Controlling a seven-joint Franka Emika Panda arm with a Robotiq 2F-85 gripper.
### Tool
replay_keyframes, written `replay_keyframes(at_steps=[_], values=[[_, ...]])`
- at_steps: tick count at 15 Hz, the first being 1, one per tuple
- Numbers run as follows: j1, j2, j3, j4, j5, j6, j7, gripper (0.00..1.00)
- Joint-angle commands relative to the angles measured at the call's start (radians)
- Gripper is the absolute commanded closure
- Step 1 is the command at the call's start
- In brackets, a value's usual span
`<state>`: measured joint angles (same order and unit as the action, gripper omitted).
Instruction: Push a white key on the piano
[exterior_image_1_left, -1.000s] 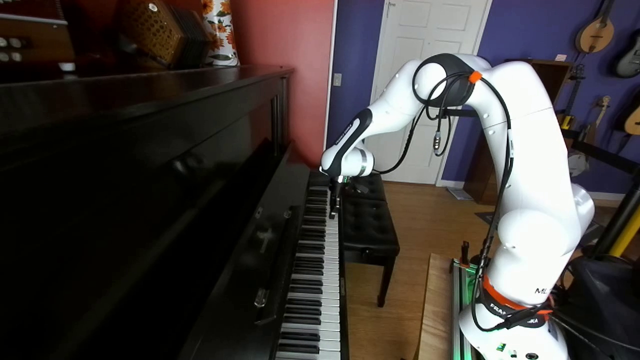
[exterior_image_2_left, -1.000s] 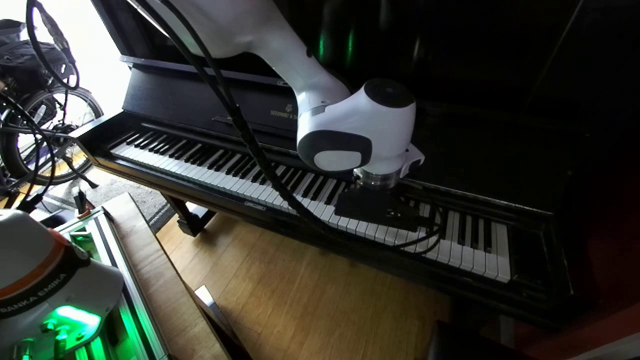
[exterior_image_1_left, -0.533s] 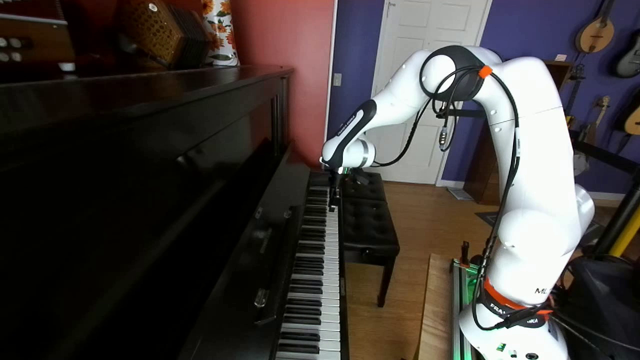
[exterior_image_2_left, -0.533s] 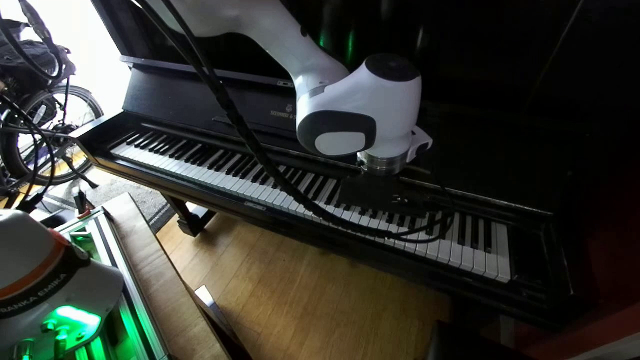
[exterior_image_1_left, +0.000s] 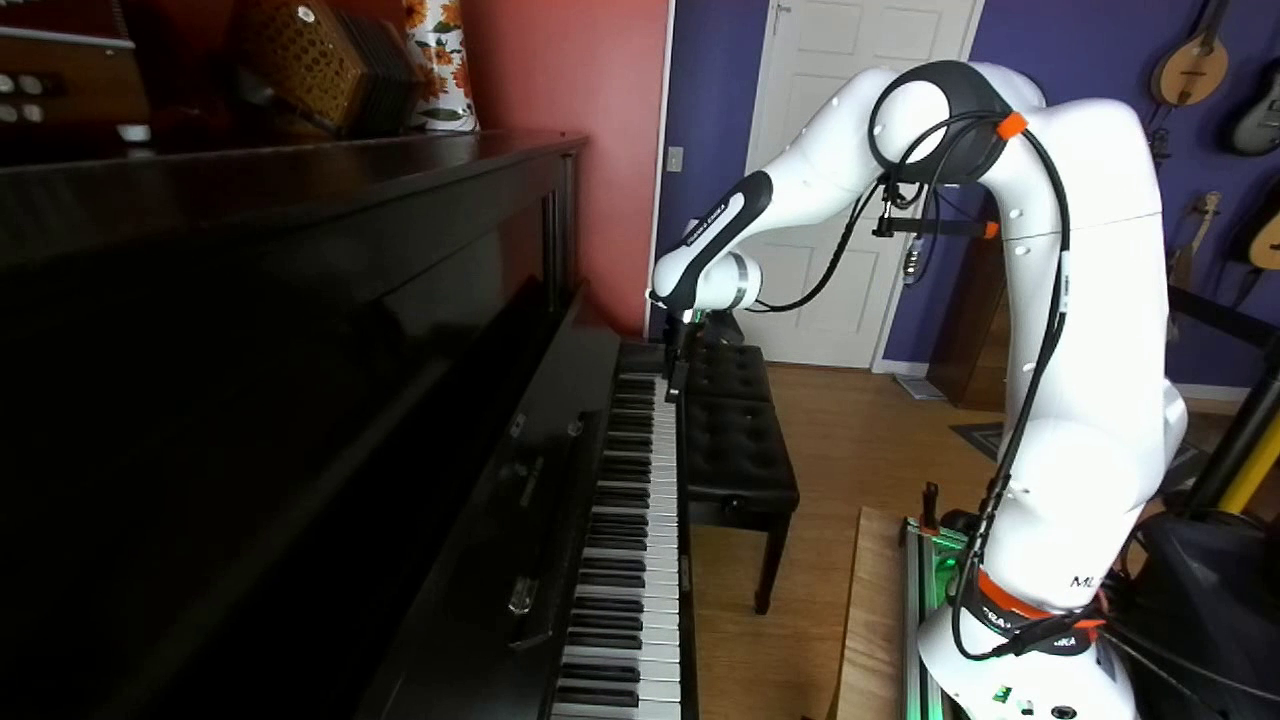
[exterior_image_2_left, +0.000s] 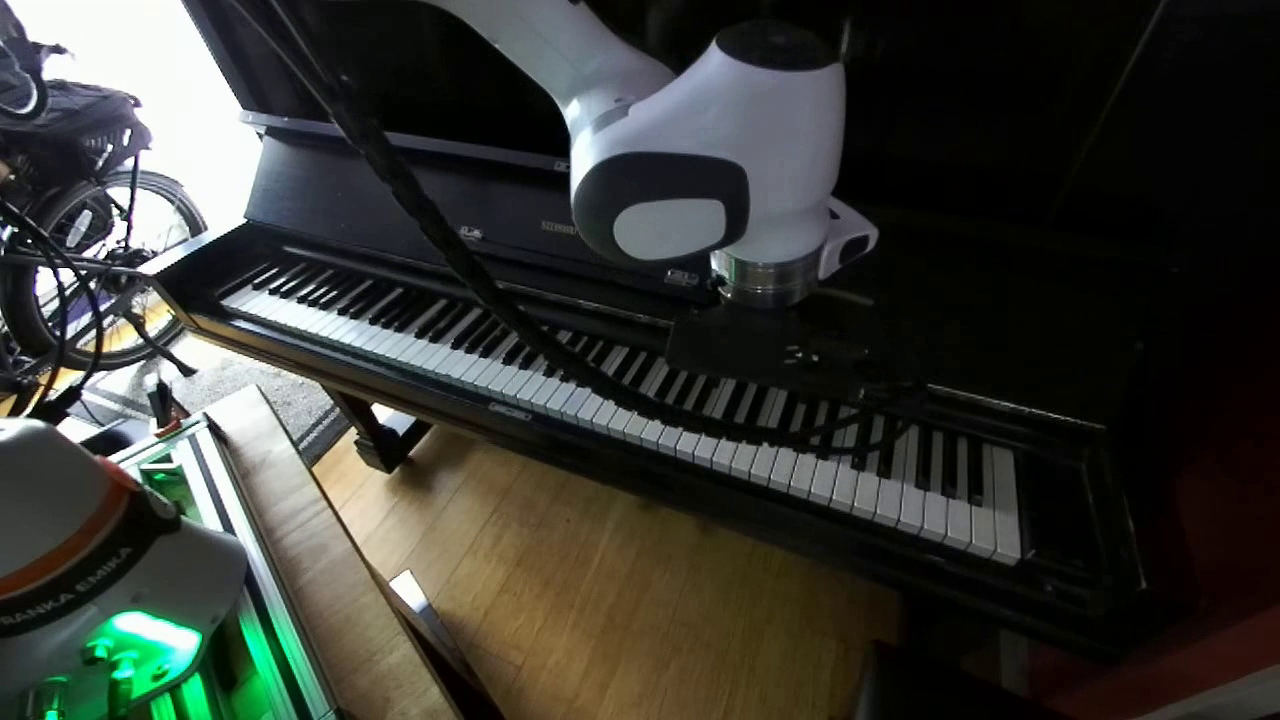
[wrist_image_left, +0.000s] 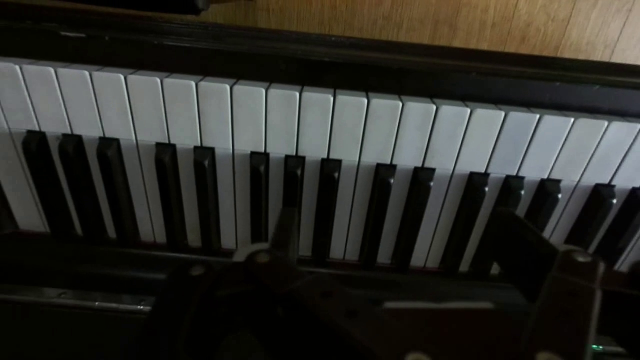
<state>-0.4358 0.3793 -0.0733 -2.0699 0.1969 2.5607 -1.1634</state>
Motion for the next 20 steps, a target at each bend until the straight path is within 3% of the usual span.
replay_keyframes(at_steps=[1,6,14,15,20], values=[[0.044,-0.110,-0.048,-0.079,-0.058,-0.015,0.090,0.00],[0.080,-0.216,-0.081,-0.129,-0.111,-0.049,0.189,0.00],[0.103,-0.362,-0.118,-0.196,-0.110,-0.052,0.198,0.00],[0.109,-0.307,-0.115,-0.147,-0.084,-0.054,0.179,0.00],[0.113,-0.343,-0.128,-0.169,-0.085,-0.054,0.180,0.00]])
